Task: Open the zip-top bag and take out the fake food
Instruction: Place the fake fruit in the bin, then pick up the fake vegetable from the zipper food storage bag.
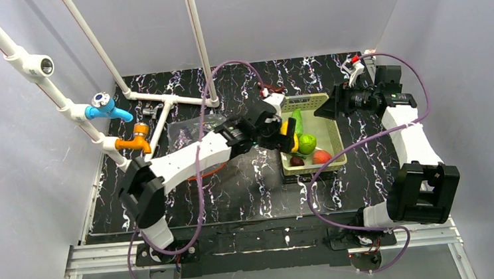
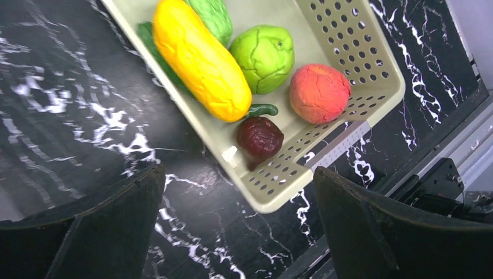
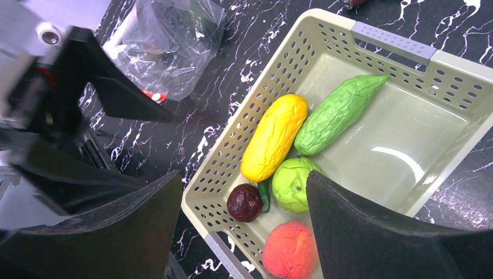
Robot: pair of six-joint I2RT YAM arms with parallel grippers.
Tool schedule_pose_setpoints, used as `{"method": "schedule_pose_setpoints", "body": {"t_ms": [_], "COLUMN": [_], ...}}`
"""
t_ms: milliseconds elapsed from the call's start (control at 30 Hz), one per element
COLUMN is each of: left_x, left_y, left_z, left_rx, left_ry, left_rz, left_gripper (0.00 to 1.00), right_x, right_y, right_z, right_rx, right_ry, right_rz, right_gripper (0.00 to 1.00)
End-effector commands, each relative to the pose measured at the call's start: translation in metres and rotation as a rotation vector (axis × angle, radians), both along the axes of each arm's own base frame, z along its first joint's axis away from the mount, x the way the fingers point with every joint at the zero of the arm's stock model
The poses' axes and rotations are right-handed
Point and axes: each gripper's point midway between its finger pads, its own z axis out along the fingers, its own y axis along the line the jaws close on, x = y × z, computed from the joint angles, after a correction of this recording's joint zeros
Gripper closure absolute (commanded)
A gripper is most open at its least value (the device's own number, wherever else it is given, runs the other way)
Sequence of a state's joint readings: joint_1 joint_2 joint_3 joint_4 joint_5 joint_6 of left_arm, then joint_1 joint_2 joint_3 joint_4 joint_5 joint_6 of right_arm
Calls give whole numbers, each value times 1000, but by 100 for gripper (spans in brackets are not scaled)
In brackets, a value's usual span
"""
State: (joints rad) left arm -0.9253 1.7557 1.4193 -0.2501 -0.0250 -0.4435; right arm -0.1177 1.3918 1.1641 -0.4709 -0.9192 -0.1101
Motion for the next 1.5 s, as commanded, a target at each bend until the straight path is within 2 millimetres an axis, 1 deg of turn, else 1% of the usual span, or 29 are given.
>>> {"method": "schedule_pose_setpoints", "body": {"t_ms": [0, 33, 100, 167, 200, 233, 367, 400, 500, 567, 667, 733, 800, 900, 1000, 1067, 1167, 1267, 1367, 1400, 1433, 1467], "left_x": [6, 3, -1, -5, -6, -9, -28, -34, -47, -53, -58, -58, -57, -53, -48, -42, -30, -14, 3, 9, 14, 18], "left_y": [37, 47, 65, 85, 96, 107, 143, 152, 175, 192, 210, 221, 230, 242, 254, 263, 270, 277, 286, 290, 291, 294], "left_z": [62, 62, 68, 68, 68, 66, 52, 52, 41, 31, 16, 7, -1, -12, -21, -26, -37, -51, -61, -64, -67, -70], "left_rx": [-31, -20, -11, 7, 19, 32, 56, 50, 44, 51, 70, 114, 166, 232, 289, 323, 320, 283, 256, 258, 263, 274], "left_ry": [-223, -238, -278, -302, -307, -306, -260, -251, -222, -216, -208, -197, -190, -197, -220, -249, -275, -272, -260, -254, -250, -246], "left_rz": [54, 63, 87, 123, 153, 180, 238, 256, 323, 380, 447, 491, 535, 605, 678, 735, 808, 869, 921, 942, 949, 952], "left_gripper": [2, 2, 2, 2, 2, 2, 2, 2, 2, 2, 7, 9, 13, 22, 36, 50, 57, 62, 63, 63, 61, 58], "right_x": [-1, -1, -2, -3, -5, -3, -3, -3, -3, -3, -2, -2, -2, -2, -1, -1, -1, -1, -1, 21, 1, -2], "right_y": [2, 3, 3, 4, 6, 4, 4, 4, 4, 4, 5, 5, 6, 7, 7, 7, 6, 6, 7, -23, 4, 7], "right_z": [17, 18, 18, 18, 19, 18, 18, 18, 17, 16, 16, 16, 16, 16, 16, 16, 16, 16, 15, -5, 14, 17], "right_rx": [12, 13, 18, 24, 55, 24, 22, 22, 22, 22, 22, 21, 21, 20, 20, 20, 20, 20, 20, -142, 23, 38], "right_ry": [-63, -63, -62, -62, -14, -66, -71, -72, -72, -70, -74, -78, -83, -90, -90, -90, -88, -87, -88, -68, -52, -61], "right_rz": [28, 30, 34, 40, 21, 43, 48, 47, 47, 47, 50, 52, 55, 56, 57, 56, 56, 56, 56, -124, 19, 42], "right_gripper": [16, 16, 16, 16, 16, 16, 16, 16, 16, 16, 16, 16, 16, 16, 16, 16, 16, 16, 16, 16, 16, 16]}}
